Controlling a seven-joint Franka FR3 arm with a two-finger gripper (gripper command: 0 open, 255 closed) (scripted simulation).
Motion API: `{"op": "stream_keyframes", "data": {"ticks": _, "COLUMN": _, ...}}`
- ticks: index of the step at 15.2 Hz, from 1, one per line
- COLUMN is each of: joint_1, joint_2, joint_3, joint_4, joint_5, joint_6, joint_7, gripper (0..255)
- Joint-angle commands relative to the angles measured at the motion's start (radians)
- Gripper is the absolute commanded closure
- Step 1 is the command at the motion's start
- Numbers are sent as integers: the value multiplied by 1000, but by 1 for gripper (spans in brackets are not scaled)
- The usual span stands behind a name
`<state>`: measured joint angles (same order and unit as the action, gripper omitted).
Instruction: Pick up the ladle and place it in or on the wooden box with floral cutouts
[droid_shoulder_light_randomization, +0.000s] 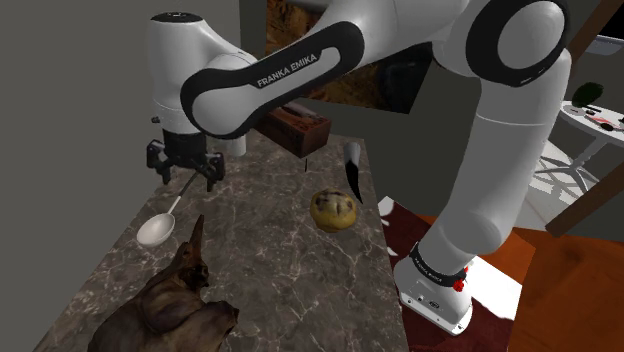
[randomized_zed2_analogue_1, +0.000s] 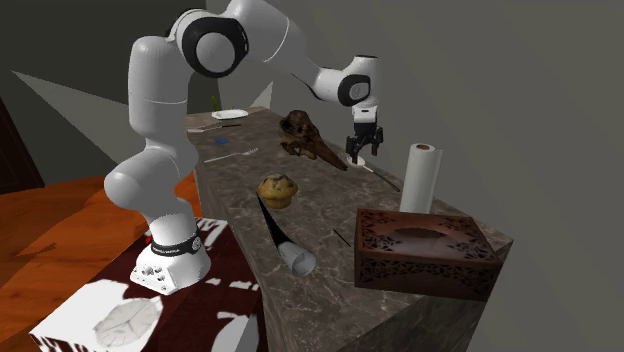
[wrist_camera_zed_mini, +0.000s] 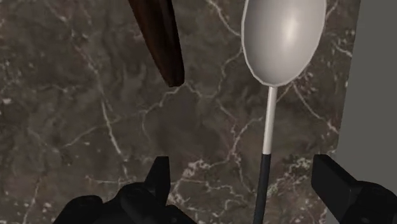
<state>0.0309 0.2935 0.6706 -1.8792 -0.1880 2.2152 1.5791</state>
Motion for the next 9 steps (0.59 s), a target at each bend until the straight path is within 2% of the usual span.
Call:
{"op": "stream_keyframes", "data": {"ticks": 1, "joint_1": 43, "joint_2": 87, "joint_3": -26, "joint_4": 78, "joint_5": -56, "joint_6": -4, "joint_7": 70, "gripper": 0}}
{"op": "stream_keyframes", "data": {"ticks": 2, "joint_1": 65, "joint_2": 128, "joint_3": -39, "joint_4": 121, "joint_5": -78, "joint_6": -10, "joint_7": 98, "gripper": 0}}
{"op": "stream_keyframes", "data": {"ticks": 9, "joint_1": 90, "joint_2": 185, "joint_3": -67, "joint_4": 106, "joint_5": -118, "joint_6": 56, "joint_7": 122, "gripper": 0}}
